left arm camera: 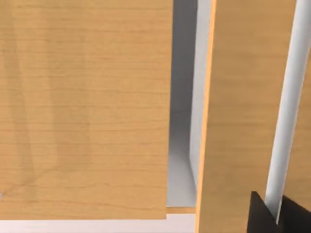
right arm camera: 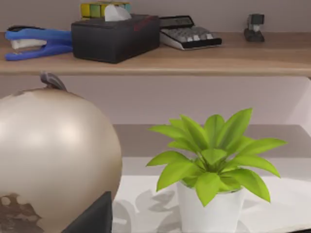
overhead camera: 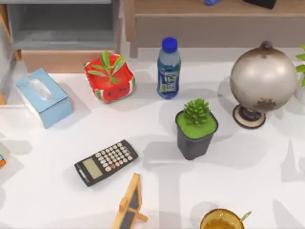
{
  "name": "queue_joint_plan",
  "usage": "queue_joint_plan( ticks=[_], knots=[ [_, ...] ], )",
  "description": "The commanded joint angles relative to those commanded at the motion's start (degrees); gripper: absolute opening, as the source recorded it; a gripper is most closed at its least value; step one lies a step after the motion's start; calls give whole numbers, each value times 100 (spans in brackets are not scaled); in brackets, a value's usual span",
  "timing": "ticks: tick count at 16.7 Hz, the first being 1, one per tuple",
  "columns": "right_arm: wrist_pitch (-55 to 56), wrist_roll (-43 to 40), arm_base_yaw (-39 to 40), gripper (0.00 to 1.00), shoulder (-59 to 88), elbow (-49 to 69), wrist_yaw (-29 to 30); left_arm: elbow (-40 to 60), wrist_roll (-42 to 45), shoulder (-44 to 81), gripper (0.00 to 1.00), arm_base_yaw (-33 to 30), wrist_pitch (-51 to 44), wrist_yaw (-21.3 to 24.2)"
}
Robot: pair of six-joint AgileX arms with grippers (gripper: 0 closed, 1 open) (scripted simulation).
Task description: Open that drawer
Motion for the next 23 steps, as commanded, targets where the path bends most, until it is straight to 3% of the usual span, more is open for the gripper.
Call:
queue_joint_plan(
  ticks=[5, 9, 22, 23],
  knots=[
    [0, 0, 0, 100, 0, 0, 0, -939, 42, -358, 0, 542, 510, 514],
    [0, 0, 0, 100, 0, 0, 0, -1001, 39, -385, 0, 589, 551, 557],
    [0, 0, 0, 100, 0, 0, 0, -1001, 39, -385, 98, 589, 551, 557],
    [0, 0, 0, 100, 0, 0, 0, -1001, 39, -385, 100, 589, 551, 557]
  ],
)
